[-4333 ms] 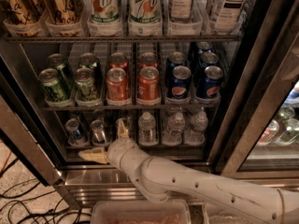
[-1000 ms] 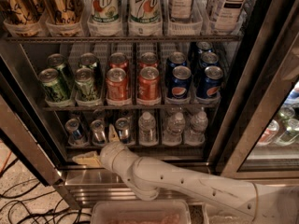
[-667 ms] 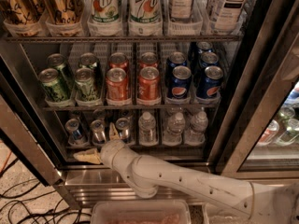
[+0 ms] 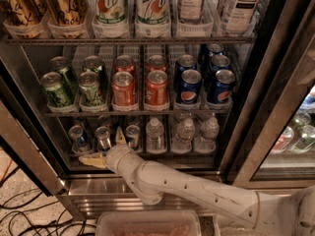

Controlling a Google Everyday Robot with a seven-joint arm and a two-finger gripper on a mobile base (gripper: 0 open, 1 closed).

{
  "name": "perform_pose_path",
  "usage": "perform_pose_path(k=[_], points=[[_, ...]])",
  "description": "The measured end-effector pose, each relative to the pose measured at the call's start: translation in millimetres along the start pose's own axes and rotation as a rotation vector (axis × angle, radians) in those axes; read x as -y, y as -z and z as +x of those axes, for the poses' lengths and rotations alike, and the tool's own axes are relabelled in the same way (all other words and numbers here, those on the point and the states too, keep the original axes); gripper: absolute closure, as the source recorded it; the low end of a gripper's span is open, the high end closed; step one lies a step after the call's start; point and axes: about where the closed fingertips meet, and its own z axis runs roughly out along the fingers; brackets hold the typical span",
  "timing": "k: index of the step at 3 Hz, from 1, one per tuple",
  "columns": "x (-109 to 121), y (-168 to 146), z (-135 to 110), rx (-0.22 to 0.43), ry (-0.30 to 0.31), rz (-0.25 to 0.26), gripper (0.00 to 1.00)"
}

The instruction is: Pick redbull can from bottom shelf of fridge

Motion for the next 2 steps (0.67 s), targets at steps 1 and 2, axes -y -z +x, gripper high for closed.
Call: perform_pose_path(k=[1,2], points=[[-0.4,-5.3,1.6,-0.007,0.008,0.008,0.19],[-0.4,-5.3,1.6,-0.007,0.008,0.008,0.41]])
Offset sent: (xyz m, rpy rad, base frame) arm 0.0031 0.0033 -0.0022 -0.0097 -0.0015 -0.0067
